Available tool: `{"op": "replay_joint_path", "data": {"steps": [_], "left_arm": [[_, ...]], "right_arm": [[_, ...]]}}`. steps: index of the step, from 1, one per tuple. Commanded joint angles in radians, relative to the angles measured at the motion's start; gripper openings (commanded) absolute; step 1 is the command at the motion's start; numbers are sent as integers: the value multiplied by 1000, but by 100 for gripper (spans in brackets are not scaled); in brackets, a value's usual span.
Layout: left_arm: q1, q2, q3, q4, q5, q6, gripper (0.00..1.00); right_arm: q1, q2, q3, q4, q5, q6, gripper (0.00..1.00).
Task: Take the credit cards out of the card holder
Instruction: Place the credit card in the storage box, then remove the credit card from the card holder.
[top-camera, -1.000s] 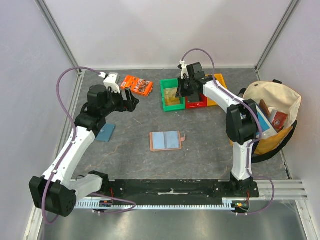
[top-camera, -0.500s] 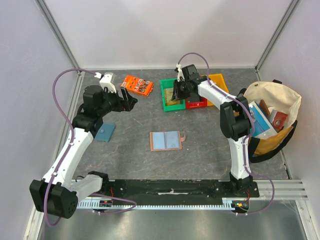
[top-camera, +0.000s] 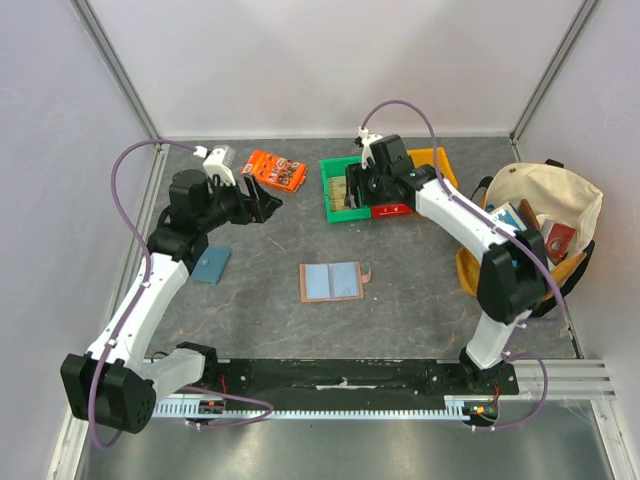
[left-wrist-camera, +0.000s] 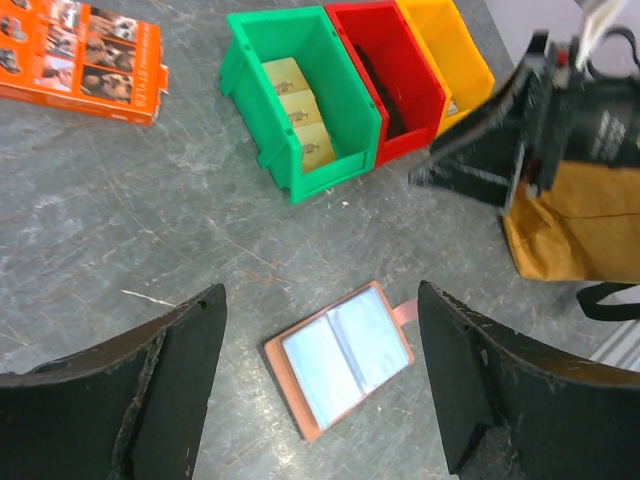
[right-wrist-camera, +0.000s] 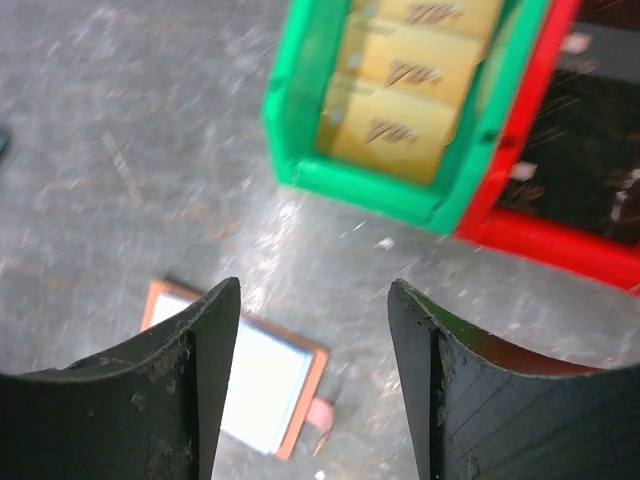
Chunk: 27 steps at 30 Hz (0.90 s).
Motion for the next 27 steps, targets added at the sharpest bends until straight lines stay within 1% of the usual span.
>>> {"op": "replay_joint_path", "data": {"steps": [1,4,7,10,12,14,17,20,22,23,25,27], "left_arm": [[-69,2,-6,34,-1,-71,82],[-204,-4,-7,3,-139,-62,82],[-333,-9,-39,-5,-246,-85,81],[-428,0,-90,-5,-319,-123,77],[-483,18,-122,2,-333,-149,74],[-519,43,-154,14,-343,-174,72],[-560,101,-199,44,-351,-203,69],[-590,169,-210,61,-356,-217,67],[-602,215,-210,64,-368,-220,65],[-603,235,-210,66,-374,-218,60],[-603,268,-208,66,-373,-218,54],[-603,302,-207,67,-437,-220,48]], "right_arm": [[75,-141,-187,89,-3,23,69],[116,-236,-315,142,-12,54,70],[158,-302,-433,181,-15,80,70],[187,-346,-539,234,-21,123,68],[202,-366,-600,270,-14,157,66],[215,-373,-642,299,-6,174,63],[224,-365,-680,334,12,188,62],[227,-350,-705,380,12,205,61],[230,-337,-713,400,6,211,58],[233,-330,-714,408,5,211,56],[236,-319,-719,422,3,206,53],[236,-310,-728,431,11,205,50]]}}
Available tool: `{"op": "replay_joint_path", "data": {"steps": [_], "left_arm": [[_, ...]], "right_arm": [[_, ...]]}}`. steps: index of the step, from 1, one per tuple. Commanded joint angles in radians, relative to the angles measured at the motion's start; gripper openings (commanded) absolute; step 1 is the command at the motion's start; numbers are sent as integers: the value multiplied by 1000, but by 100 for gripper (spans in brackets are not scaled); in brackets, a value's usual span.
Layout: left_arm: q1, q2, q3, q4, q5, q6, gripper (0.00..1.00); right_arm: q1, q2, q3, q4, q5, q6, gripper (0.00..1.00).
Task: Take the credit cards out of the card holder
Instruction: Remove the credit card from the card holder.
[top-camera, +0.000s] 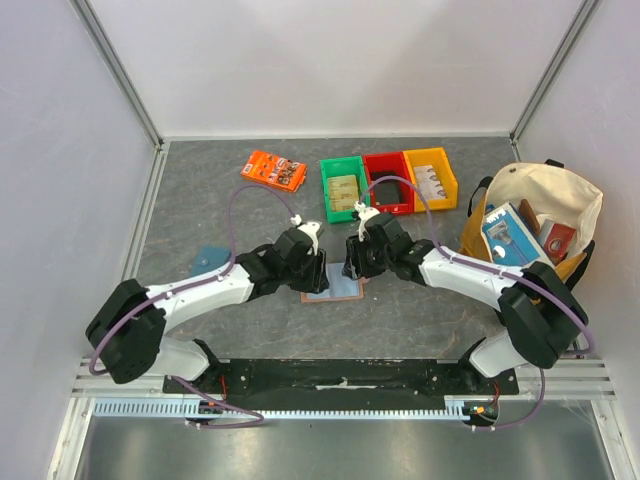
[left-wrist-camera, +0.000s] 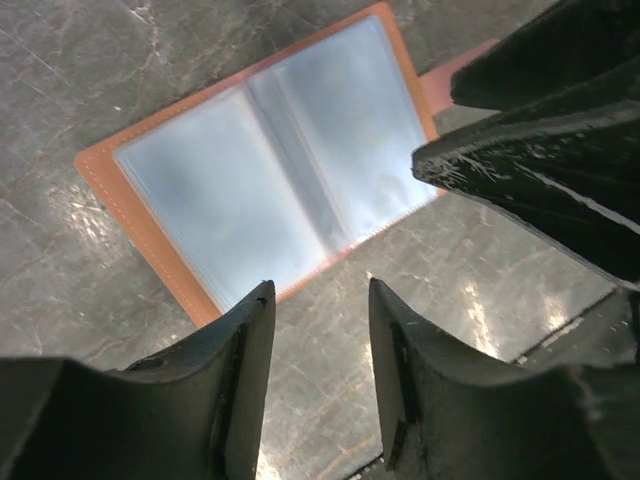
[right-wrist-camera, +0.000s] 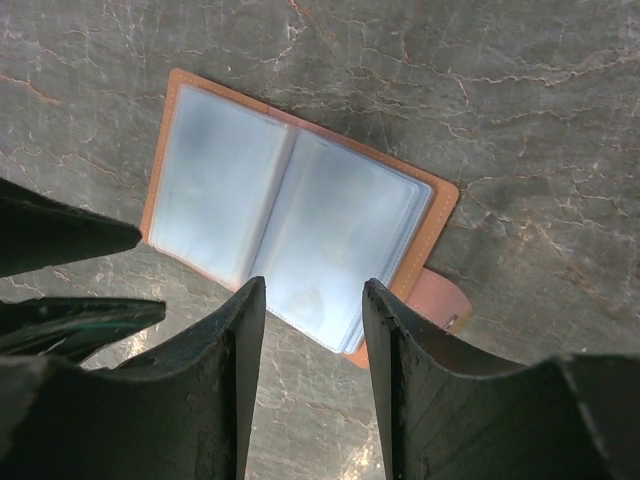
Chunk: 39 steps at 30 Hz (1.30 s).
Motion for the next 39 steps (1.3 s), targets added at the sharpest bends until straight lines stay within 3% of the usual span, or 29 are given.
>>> {"op": "replay_joint_path", "data": {"steps": [1,19,25,39], "left_arm": [[-3,55,10,55,-103,-37,46],[-5,226,-1,51,-140,-106,37],[-3,229,-29,93,-84,-131,35],[-3,206,-33,143,-35,-141,33]], "right_arm": [[8,25,-22,88,31,10,50],[25,137,-48,127,5,23,41],[40,122,-42,131,-14,34,31],[45,66,18,70,-21,11,36]]}}
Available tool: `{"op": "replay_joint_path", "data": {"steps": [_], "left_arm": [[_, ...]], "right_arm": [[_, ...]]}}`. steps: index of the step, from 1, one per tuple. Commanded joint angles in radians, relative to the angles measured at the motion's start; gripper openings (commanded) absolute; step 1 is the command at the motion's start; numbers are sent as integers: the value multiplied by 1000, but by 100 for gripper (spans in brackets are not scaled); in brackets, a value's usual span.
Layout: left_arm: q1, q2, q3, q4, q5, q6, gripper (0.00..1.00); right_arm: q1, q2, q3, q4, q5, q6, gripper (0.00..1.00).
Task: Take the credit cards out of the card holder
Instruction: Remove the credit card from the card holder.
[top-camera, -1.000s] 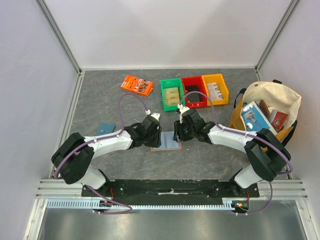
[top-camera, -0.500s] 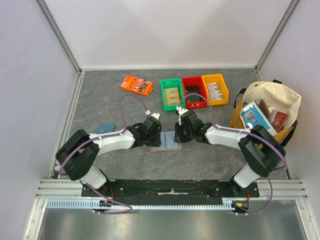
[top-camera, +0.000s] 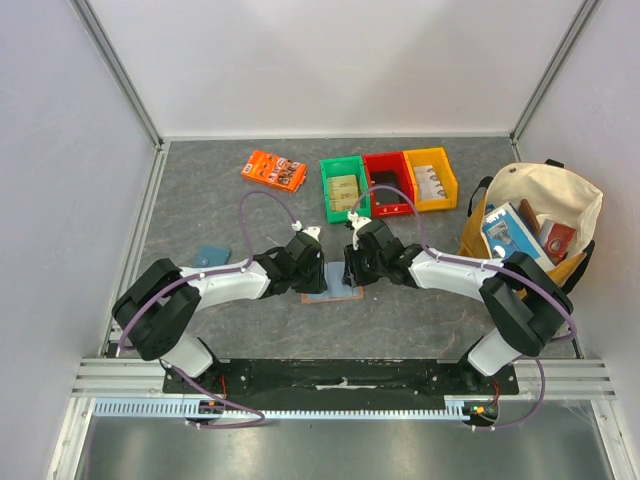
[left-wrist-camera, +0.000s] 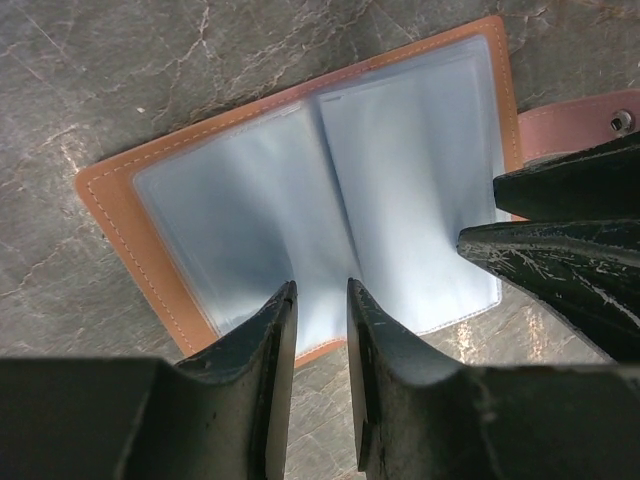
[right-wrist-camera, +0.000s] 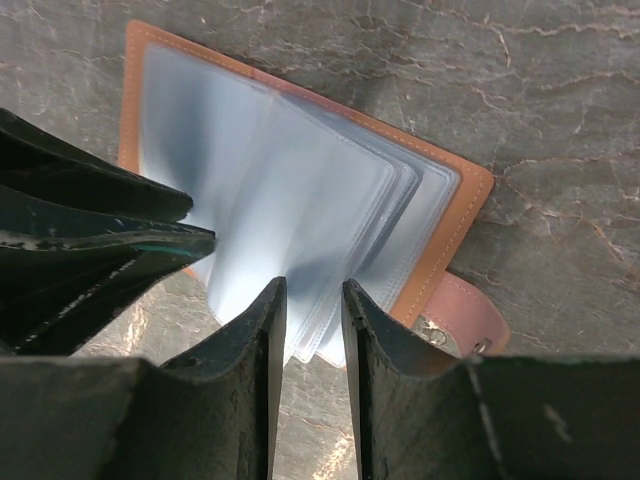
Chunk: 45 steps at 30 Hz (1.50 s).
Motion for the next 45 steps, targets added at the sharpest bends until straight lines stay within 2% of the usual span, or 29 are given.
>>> {"op": "replay_joint_path", "data": {"steps": [1,8,20,23,25,27,30,37,45], "left_arm": [[-3,5,-15,27,41,-45,33],[-3,-38,-36,47,35,-58,33],[-3,-216,-124,75,-15,-121,37],[-3,-259,-144,63,-55,-124,38],[0,-273,-153,49,-92,-125,39],[5,-270,-158,36,-120,-121,40],[19,-233,-147,21,-138,-107,40],[31,-138,-112,0,-120,-76,43],[31,-106,-125,6,-84,-87,39]], "right_arm": [[9,-29,50,3,-17,-6,36],[10,-45,62,-3,-28,-12,39],[16,-22,85,6,-72,-3,64],[18,-22,87,5,-71,-1,65],[18,-22,85,-3,-42,2,67],[18,-22,90,-32,21,3,75],[19,-31,88,-46,64,-11,75],[23,12,99,-40,27,-14,74],[26,56,119,-35,11,-14,66]]}}
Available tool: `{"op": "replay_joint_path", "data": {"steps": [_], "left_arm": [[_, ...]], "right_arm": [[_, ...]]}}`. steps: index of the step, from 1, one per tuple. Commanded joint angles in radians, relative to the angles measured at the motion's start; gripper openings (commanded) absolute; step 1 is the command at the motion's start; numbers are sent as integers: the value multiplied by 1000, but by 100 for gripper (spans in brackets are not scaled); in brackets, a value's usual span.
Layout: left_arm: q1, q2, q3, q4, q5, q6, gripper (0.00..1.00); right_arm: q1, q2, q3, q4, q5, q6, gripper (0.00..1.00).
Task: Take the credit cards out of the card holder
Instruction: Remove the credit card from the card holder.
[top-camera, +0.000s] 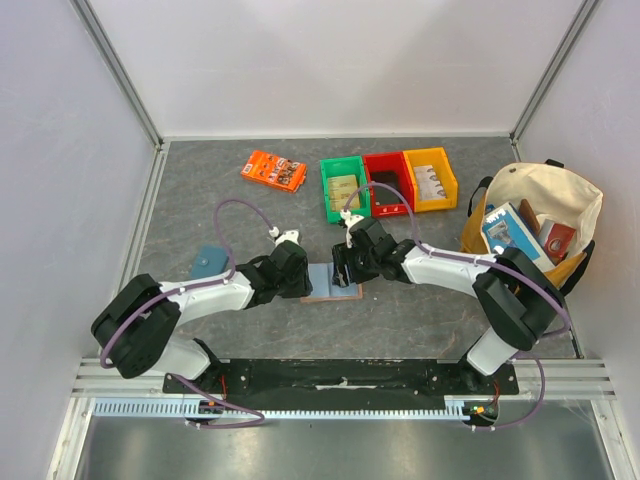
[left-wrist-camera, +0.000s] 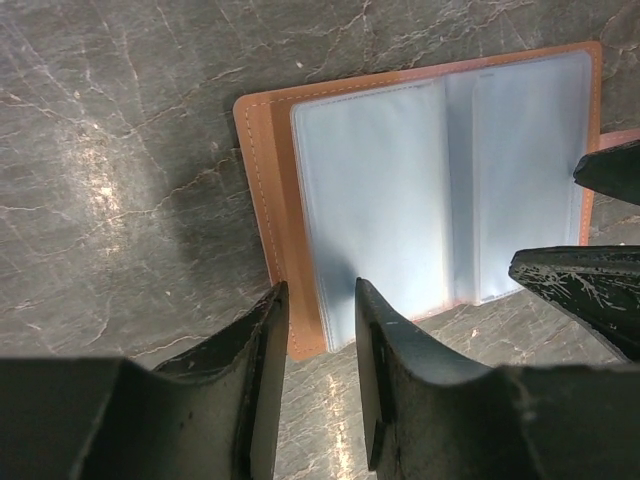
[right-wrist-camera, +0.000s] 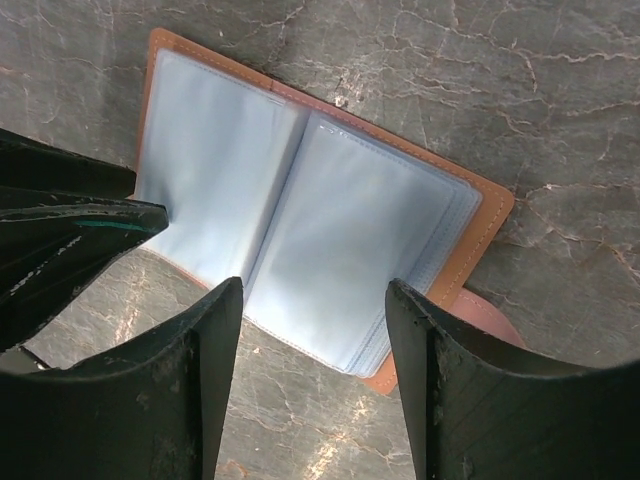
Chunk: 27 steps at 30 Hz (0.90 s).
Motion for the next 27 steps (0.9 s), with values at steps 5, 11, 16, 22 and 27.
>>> {"op": "replay_joint_path", "data": {"steps": [5,11,16,22,27], "left_arm": [[0,30,-3,13,20,-1,31],[3,37,-2,24,42,-5,15],[2,42,-12,55,78,-24,9],[-1,46,-26,90,112,-53,7],[0,34,-49,112,112,-74,6]], "right_arm": [[6,23,49,-13,50,-10,66],[14,52,52,-14,11,-4,66],[18,72,43,61,-109,25,65],[40,89,53,202,-237,91,63],[55,68,109,179,-224,73,62]]}}
